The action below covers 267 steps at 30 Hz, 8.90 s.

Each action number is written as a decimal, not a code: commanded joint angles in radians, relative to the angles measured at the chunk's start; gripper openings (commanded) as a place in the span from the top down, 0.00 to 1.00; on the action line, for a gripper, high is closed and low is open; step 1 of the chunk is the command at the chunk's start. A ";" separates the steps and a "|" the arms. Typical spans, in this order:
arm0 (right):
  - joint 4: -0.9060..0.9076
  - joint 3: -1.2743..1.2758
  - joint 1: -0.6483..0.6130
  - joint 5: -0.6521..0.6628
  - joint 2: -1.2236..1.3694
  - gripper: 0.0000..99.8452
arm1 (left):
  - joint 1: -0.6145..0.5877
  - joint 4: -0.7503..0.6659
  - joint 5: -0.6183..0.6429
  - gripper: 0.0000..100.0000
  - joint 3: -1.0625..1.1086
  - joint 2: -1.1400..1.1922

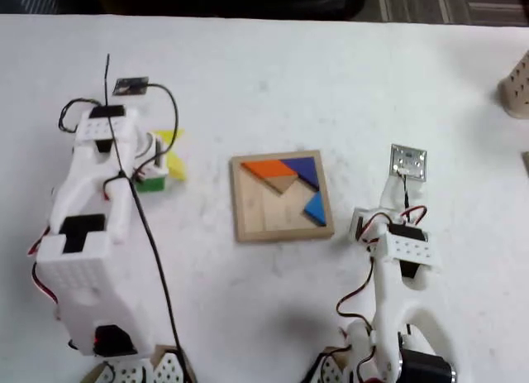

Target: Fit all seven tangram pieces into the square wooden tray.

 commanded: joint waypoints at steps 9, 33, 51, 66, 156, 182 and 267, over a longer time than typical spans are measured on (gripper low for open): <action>-0.021 -0.003 -0.010 0.011 -0.028 0.94 | -0.038 -0.132 -0.044 0.71 0.080 -0.018; -0.021 -0.003 -0.010 0.011 -0.028 0.94 | 0.010 -0.133 -0.126 0.88 0.087 -0.024; -0.021 -0.003 -0.010 0.011 -0.028 0.94 | 0.120 0.058 -0.121 0.88 0.006 -0.027; -0.021 -0.003 -0.010 0.011 -0.028 0.94 | 0.242 0.095 -0.120 0.88 0.011 -0.027; -0.021 -0.003 -0.004 0.011 -0.031 0.94 | 0.595 0.126 0.063 0.98 0.091 -0.387; -0.058 -0.008 0.096 0.011 -0.030 0.94 | 0.868 -0.233 0.176 0.72 0.091 -0.180; -0.058 -0.005 0.062 0.011 -0.028 0.94 | 0.905 -0.187 0.233 0.82 0.439 -0.386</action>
